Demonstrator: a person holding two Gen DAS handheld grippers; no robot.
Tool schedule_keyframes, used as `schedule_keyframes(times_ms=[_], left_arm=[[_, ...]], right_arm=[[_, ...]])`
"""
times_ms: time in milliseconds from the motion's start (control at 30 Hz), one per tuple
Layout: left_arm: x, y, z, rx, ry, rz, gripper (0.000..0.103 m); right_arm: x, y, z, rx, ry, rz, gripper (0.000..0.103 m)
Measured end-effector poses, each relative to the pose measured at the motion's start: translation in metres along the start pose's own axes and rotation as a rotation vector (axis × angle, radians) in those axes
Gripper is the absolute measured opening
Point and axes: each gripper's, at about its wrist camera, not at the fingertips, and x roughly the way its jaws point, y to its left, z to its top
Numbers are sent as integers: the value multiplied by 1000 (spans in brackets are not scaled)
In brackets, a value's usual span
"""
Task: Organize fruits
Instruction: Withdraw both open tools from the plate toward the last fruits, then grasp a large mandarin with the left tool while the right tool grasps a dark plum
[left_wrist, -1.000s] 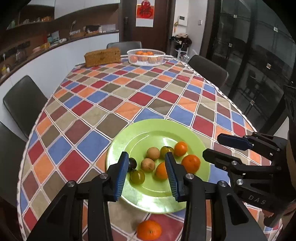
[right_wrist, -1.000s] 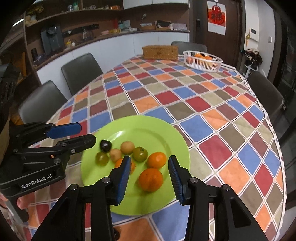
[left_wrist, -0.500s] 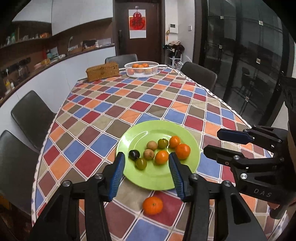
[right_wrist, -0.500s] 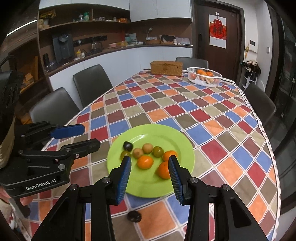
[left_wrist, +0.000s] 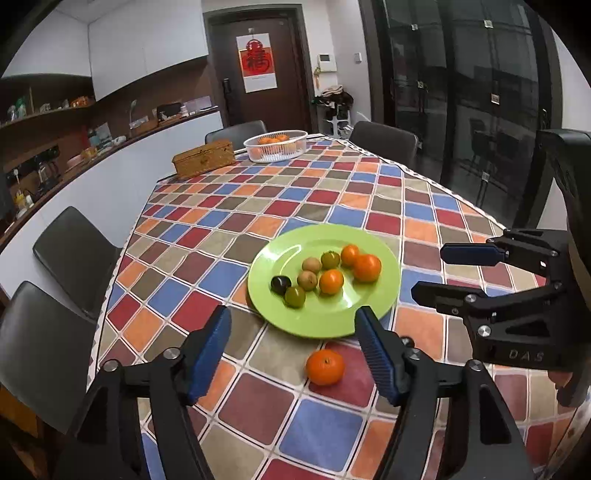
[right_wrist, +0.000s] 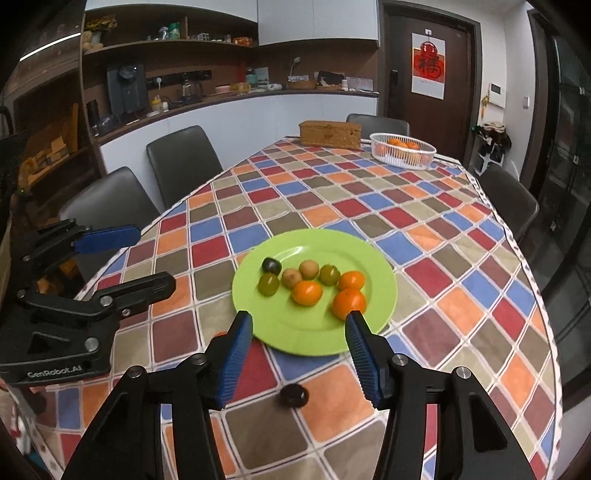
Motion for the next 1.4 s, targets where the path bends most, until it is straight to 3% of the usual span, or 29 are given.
schedule_keyframes(times_ms=[300,733,1167,1400], left_arm=[[13,-7,-25,28,20,-38,76],[54,-19,-55,98,111,-93,80],[91,-18,-57,116,151,-108,80],[103,-18,-54,116,166,-114,74]], right_arm=[[19,3,-29,27,71,-2,53],[44,4,-61,10,151,-12,53],[69,2,-68,2,207,-11,53],[78,2,-69,3,225,5,44]])
